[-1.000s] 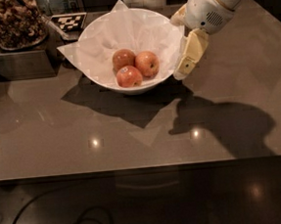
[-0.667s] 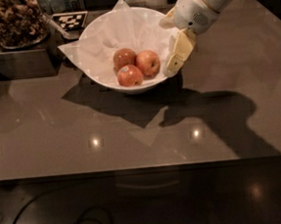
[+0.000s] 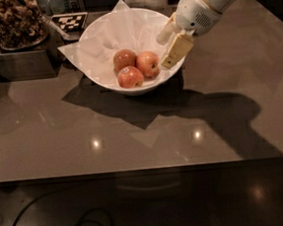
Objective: Pick apple from white bowl
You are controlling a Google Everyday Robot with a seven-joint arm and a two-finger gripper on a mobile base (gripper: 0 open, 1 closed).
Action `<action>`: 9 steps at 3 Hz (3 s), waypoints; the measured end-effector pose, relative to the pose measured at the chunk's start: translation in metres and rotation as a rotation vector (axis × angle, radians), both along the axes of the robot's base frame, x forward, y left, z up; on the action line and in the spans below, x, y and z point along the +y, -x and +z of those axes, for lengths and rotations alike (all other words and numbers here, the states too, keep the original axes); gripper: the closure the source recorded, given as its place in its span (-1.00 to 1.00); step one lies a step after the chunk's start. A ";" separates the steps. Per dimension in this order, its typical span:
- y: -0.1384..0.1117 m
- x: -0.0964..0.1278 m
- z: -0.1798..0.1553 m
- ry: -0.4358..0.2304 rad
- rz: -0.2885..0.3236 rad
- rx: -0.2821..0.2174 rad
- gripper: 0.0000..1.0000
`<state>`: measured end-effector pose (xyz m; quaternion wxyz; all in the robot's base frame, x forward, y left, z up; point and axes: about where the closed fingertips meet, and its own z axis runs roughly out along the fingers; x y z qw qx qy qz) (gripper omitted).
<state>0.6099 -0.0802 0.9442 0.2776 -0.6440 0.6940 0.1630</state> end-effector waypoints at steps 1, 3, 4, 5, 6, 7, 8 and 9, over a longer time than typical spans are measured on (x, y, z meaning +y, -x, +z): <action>-0.009 0.009 -0.004 -0.009 0.018 0.006 -0.36; -0.038 0.048 -0.019 -0.015 0.103 0.031 -0.42; -0.049 0.058 -0.020 -0.021 0.115 0.026 -0.44; -0.058 0.059 -0.018 0.000 0.112 0.007 -0.44; -0.063 0.055 -0.023 0.010 0.102 0.009 -0.46; -0.066 0.053 -0.031 0.025 0.107 0.023 -0.46; -0.066 0.053 -0.045 0.025 0.112 0.053 -0.46; -0.066 0.053 -0.057 0.016 0.118 0.078 -0.48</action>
Offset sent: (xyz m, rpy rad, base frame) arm 0.0474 0.0547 -0.0185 0.0059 0.0438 0.1285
